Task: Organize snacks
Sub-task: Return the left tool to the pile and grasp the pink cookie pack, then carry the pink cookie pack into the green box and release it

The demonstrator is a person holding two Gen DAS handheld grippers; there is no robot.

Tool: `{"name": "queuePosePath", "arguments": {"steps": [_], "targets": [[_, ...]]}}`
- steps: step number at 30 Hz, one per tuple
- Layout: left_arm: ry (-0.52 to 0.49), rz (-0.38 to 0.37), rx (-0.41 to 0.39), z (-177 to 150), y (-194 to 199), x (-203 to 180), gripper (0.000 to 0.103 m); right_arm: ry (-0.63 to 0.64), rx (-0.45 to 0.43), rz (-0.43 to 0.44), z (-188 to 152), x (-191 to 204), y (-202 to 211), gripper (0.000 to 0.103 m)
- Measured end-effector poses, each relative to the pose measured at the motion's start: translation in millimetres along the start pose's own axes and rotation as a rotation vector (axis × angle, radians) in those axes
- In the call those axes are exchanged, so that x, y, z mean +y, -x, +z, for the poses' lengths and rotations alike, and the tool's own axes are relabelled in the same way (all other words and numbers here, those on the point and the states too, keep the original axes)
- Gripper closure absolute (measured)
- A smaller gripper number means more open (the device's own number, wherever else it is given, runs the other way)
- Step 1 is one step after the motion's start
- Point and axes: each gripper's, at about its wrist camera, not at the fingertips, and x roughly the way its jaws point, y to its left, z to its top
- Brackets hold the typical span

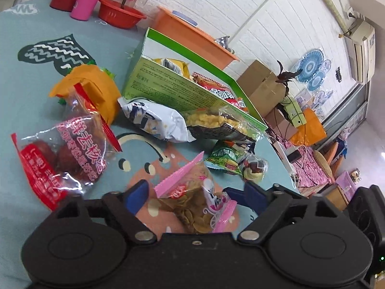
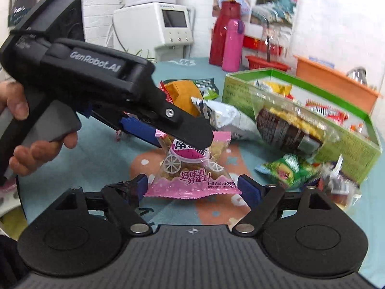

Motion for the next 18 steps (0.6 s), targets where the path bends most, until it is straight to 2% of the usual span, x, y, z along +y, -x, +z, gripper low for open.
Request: {"name": "queuePosePath", "arguments": {"steps": [4, 6, 7, 8, 12, 18], "targets": [[-0.003, -0.014, 0.028, -4, -6, -1, 0.012, -0.050, 0.016, -0.001, 0, -3, -5, 0.000], [-0.003, -0.022, 0.047, -6, -12, -1, 0.044, -0.059, 0.015, 0.010, 0, -4, -5, 0.000], [-0.002, -0.030, 0.052, -7, -14, -1, 0.052, -0.059, 0.017, 0.012, 0, -4, -5, 0.000], [-0.006, -0.026, 0.048, -8, -15, -2, 0.050, -0.056, 0.021, 0.011, 0, -4, -6, 0.000], [-0.020, -0.022, 0.002, -7, -5, -13, 0.054, -0.049, 0.001, -0.021, 4, -4, -4, 0.013], [-0.127, -0.046, -0.128, 23, 25, -48, 0.054, 0.007, -0.130, -0.060, 32, -6, 21, 0.015]]}}
